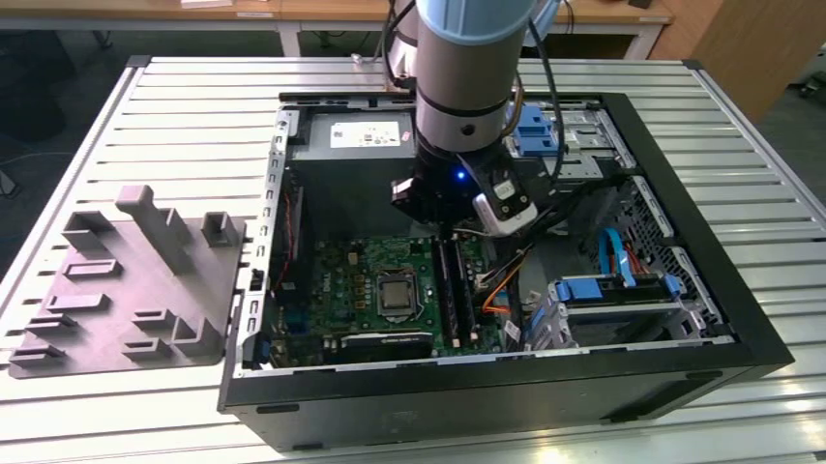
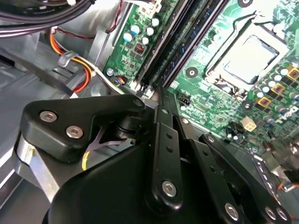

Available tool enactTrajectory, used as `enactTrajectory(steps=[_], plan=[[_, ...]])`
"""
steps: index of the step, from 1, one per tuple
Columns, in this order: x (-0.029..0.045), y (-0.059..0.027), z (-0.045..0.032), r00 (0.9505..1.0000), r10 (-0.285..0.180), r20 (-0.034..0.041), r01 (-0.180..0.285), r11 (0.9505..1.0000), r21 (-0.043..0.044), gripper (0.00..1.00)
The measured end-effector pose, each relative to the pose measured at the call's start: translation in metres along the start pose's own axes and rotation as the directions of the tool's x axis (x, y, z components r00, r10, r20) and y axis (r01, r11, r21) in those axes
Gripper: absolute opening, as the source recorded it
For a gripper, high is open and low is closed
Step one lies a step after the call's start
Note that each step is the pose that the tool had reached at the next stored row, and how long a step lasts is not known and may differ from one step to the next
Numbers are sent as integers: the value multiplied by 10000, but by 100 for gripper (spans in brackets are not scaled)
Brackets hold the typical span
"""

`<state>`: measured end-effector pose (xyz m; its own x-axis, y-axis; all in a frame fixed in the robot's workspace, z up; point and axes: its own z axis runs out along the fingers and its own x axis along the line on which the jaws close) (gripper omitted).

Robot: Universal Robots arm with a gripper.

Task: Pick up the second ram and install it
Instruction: 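Press down the second ram until it locks into place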

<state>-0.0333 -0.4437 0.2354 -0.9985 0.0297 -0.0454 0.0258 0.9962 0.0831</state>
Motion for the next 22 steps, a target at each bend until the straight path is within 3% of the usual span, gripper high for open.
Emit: enactTrajectory(steps=[8, 22], plan=[[-2, -23, -23, 10000, 0, -1, 0, 10000, 1, 10], [-10, -290, -45, 10000, 0, 0, 0, 10000, -1, 10]])
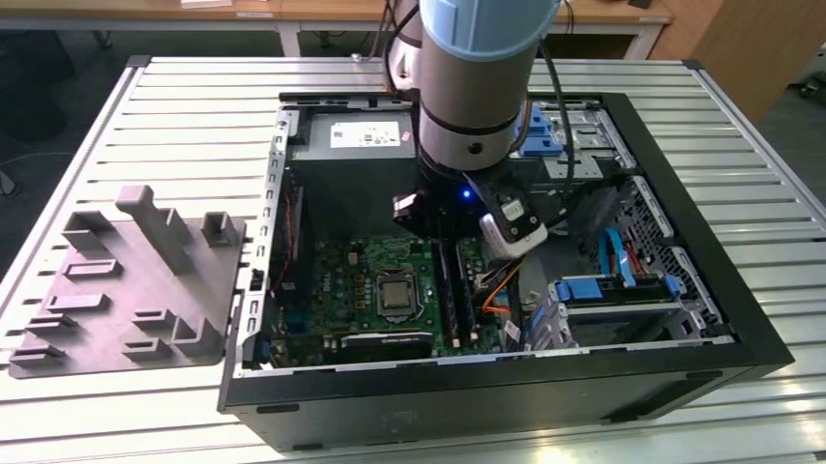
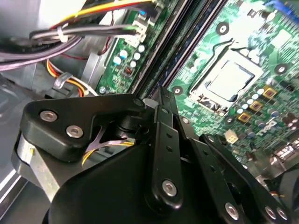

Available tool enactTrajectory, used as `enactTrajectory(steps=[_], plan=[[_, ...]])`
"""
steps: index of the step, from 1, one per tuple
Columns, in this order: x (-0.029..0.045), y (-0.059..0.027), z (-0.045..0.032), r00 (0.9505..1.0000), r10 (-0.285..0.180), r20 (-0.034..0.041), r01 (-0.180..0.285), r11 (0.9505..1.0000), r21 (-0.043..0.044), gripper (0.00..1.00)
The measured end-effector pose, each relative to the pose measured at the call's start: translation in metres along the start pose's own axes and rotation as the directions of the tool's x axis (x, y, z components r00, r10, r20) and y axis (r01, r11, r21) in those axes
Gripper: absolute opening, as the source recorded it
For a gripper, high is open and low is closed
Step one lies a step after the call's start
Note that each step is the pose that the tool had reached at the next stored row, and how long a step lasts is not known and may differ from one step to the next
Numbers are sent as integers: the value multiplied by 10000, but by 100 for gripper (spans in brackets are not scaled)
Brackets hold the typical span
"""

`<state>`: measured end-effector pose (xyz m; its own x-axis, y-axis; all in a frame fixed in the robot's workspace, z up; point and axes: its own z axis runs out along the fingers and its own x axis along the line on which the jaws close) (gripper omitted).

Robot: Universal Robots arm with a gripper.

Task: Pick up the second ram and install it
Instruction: 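Press down the second ram until it locks into place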

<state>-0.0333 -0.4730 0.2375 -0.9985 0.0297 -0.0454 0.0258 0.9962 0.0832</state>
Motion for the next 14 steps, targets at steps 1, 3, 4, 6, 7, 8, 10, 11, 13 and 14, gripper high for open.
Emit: enactTrajectory(steps=[1, 3, 4, 6, 7, 8, 10, 11, 13, 14], plan=[[-1, -23, -2, 10000, 0, 0, 0, 10000, 0, 10], [-2, -70, -6, 10000, 0, -1, 0, 10000, 1, 10], [-2, -96, -8, 10000, 0, -1, 0, 10000, 1, 10], [-4, -142, -12, 10000, 0, 0, 0, 10000, 0, 10], [-5, -165, -14, 10000, 0, 0, 0, 10000, 0, 10], [-5, -187, -16, 10000, 0, 0, 0, 10000, 0, 10], [-7, -234, -20, 10000, 0, -1, 0, 10000, 2, 10], [-7, -257, -21, 10000, 0, -1, 0, 10000, 1, 10], [-9, -303, -25, 10000, 0, 0, 0, 10000, 0, 10], [-9, -326, -27, 10000, 1, 0, -1, 10000, 0, 10]])
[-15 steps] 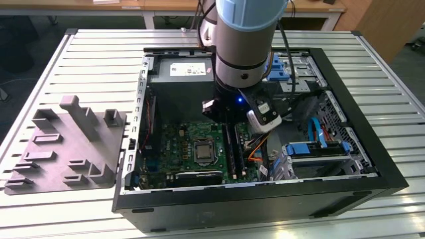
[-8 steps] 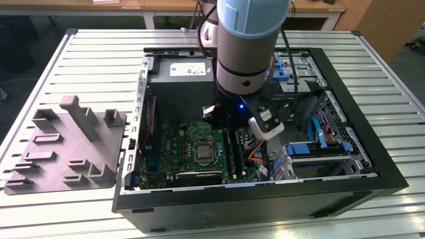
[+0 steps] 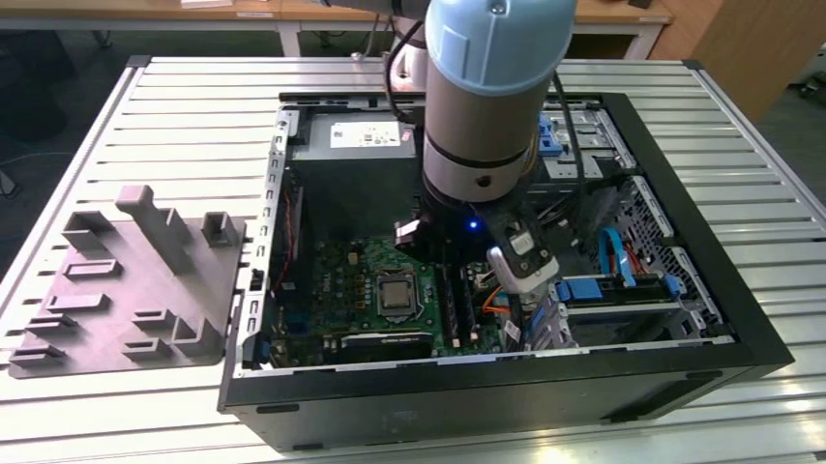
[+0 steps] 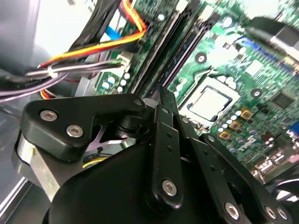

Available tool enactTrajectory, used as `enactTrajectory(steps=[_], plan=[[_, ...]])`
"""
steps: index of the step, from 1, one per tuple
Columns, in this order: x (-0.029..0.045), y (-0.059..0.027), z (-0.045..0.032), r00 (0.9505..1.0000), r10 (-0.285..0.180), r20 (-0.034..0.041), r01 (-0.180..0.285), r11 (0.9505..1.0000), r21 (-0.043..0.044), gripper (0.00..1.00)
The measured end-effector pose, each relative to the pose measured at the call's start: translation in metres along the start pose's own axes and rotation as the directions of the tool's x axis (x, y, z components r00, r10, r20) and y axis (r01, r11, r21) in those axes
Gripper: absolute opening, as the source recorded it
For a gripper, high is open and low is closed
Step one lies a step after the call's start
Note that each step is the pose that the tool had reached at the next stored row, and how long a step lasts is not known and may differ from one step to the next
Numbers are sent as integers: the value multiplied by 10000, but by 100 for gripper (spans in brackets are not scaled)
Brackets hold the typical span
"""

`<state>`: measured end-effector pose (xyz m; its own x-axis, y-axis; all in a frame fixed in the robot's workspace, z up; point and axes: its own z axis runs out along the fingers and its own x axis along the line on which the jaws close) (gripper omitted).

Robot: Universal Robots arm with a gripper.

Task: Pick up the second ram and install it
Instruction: 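Press down the second ram until it locks into place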

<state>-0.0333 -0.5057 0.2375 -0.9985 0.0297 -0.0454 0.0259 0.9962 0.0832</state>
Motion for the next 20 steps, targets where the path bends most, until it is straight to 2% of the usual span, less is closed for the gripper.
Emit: enactTrajectory(steps=[7, 13, 20], plan=[[-5, -142, -12, 10000, 0, -5, 0, 10000, -1, 10], [-6, -150, -13, 10000, 0, -6, 0, 10000, -1, 10], [-5, -173, 20, 10000, -2, -6, 2, 10000, 15, 10]])
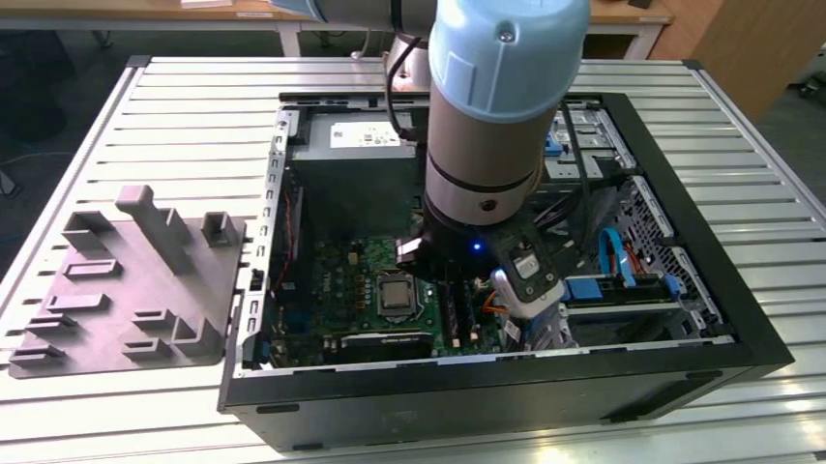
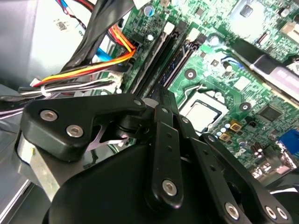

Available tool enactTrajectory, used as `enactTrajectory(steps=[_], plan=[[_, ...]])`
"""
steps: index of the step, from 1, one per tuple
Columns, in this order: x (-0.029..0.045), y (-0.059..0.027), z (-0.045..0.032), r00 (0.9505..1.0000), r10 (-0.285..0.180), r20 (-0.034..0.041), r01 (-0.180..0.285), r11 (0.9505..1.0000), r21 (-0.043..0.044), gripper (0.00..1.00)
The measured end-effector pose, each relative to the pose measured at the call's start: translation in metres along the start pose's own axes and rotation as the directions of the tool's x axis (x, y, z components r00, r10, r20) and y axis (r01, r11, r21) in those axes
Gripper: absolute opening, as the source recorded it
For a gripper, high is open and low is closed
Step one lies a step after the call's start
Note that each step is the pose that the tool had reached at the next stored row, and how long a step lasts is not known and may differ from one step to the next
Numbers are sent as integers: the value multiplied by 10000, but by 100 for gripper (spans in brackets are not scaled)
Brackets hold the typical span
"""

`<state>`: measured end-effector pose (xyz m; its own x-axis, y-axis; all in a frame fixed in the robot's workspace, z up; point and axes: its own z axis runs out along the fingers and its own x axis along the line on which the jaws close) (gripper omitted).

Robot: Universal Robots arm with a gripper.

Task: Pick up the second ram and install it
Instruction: 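Press down the second ram until it locks into place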

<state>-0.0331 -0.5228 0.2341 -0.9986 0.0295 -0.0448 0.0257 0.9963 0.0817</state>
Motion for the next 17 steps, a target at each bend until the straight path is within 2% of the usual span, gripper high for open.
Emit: enactTrajectory(steps=[17], plan=[[6, -31, 106, 10000, 0, 1, 0, 10000, 4, 10]])
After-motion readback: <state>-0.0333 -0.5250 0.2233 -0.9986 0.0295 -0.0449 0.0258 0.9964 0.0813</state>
